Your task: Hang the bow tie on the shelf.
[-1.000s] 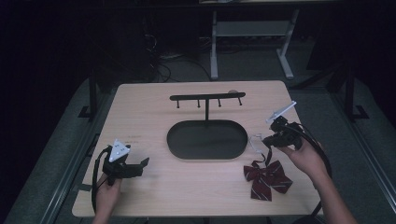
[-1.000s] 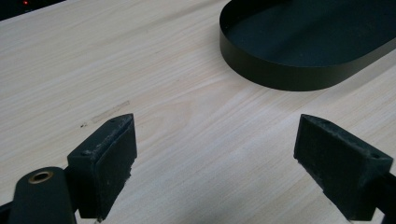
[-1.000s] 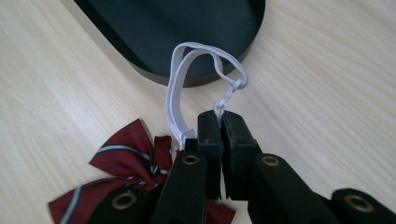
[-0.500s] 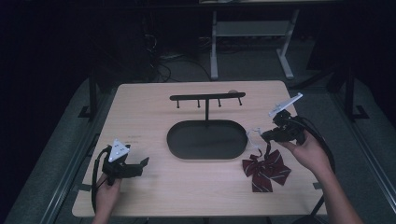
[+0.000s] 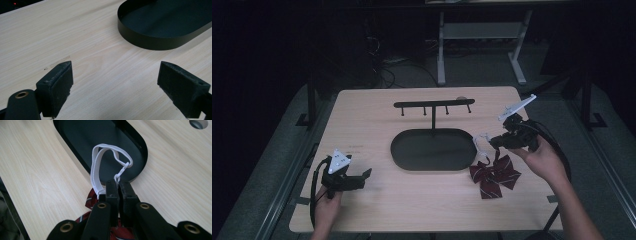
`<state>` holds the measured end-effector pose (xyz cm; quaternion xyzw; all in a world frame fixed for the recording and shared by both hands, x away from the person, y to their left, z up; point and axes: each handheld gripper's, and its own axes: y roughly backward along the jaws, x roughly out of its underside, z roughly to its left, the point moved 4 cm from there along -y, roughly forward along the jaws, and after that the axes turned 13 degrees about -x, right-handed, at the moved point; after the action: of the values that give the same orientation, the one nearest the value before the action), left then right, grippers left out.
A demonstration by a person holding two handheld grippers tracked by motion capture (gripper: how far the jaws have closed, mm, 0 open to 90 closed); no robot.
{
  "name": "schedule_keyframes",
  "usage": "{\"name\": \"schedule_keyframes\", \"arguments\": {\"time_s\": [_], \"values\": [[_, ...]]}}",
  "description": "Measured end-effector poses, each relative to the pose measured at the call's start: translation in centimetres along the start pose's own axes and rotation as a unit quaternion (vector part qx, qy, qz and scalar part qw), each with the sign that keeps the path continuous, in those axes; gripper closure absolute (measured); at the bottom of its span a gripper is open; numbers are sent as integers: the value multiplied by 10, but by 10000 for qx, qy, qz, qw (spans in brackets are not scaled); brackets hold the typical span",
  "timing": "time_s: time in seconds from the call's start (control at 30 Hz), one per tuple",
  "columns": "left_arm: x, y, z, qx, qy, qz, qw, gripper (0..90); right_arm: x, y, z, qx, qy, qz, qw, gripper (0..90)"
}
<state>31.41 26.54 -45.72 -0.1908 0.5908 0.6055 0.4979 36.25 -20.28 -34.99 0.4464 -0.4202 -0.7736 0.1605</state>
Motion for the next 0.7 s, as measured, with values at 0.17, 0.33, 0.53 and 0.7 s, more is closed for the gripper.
{"name": "schedule_keyframes", "arguments": {"time_s": [0.17,0.33,0.53,0.7], "values": [[0,0,0,0,13,-10,10000,131,-5,5,3,20,61,0,10000,869],[0,0,0,0,17,-16,10000,131,-12,9,7,54,131,-4,9999,869],[0,0,1,0,24,-13,10000,131,-21,13,10,88,180,-22,9998,869],[0,0,1,-2,20,-26,10000,131,-26,12,12,91,234,8,9997,869]]}}
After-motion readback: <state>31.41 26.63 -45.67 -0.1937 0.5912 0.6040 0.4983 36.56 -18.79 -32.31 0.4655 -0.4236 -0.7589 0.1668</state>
